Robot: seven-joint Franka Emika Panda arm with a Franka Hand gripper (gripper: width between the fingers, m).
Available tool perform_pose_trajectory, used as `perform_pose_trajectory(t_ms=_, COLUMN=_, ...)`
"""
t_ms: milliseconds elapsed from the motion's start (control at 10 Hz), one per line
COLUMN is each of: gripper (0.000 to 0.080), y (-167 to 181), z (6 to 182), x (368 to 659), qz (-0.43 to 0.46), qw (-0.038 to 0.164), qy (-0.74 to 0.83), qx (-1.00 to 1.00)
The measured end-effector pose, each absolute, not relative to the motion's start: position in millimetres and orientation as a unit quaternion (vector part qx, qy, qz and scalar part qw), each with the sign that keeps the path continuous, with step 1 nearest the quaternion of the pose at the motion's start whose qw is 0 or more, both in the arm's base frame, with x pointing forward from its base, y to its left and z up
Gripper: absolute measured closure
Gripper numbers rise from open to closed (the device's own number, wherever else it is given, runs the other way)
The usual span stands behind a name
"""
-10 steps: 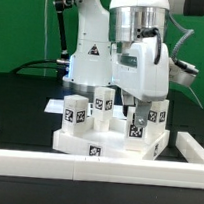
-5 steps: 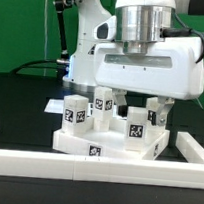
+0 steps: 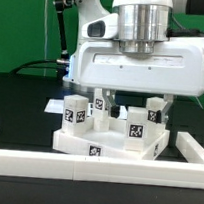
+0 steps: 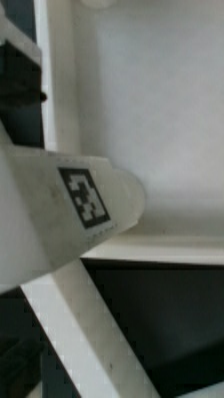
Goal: Assemble square table
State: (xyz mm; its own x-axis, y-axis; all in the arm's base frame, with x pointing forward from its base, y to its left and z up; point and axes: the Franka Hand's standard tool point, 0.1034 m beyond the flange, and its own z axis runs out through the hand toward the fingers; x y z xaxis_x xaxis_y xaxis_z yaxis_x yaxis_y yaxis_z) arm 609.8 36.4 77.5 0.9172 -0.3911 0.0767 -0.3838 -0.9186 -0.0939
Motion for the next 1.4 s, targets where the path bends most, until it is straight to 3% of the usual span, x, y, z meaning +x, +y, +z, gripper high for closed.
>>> perform_pose_trajectory(t_ms=500, gripper=0.0150, y=35.0, z=77.3, x=610.0, qz=-0.053, qw=0.023, qy=0.081, qx=-0.995)
perform_pose_trajectory(t_ms=600, gripper=0.0236, y=33.9, z=77.4, x=610.1, qz=-0.053, qw=0.021, qy=0.070, qx=-0.996)
perform_pose_trajectory(t_ms=700, gripper=0.0385, y=33.7, z=77.3, x=610.1, qz=-0.053, qw=0.021, qy=0.072, qx=-0.996)
perform_pose_trajectory(t_ms=800, gripper=0.0385, y=33.7, z=77.3, x=610.1, qz=-0.053, qw=0.021, qy=0.072, qx=-0.996)
perform_pose_trajectory(t_ms=900, gripper=0.0511, y=33.6, z=77.3, x=610.0, qz=-0.053, qw=0.021, qy=0.072, qx=-0.996)
perform_pose_trajectory(t_ms=1400, gripper=0.0511, y=32.7, z=76.9, x=609.9, qz=-0.051, qw=0.026, qy=0.159, qx=-0.986)
